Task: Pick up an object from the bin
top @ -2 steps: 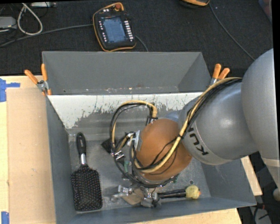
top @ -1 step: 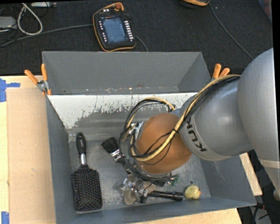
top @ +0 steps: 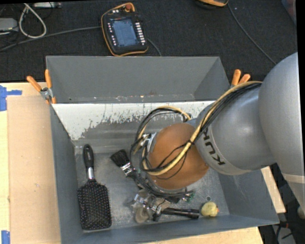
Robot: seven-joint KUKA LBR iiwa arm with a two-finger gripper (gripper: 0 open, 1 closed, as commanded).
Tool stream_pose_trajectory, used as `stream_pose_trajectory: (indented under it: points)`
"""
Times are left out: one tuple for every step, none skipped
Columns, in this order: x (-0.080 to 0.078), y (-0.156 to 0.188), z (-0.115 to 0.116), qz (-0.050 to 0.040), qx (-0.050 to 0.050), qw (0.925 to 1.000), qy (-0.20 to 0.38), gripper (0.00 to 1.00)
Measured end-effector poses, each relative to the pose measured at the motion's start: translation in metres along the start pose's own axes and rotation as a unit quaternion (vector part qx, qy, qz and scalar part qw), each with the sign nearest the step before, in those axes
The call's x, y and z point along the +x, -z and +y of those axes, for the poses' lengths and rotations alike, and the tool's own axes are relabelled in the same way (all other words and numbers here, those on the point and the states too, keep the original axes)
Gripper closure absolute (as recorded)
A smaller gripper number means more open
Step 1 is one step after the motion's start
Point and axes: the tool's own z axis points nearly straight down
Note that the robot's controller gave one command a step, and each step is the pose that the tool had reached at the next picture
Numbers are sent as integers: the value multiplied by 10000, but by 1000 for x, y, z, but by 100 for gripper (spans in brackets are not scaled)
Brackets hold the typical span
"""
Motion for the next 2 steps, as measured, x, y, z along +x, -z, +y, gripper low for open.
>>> stream_pose_trajectory:
  points:
    - [2, 36, 3, 37, -34, 10000, 1, 100]
    - [2, 87, 4, 43, -46, 10000, -4, 100]
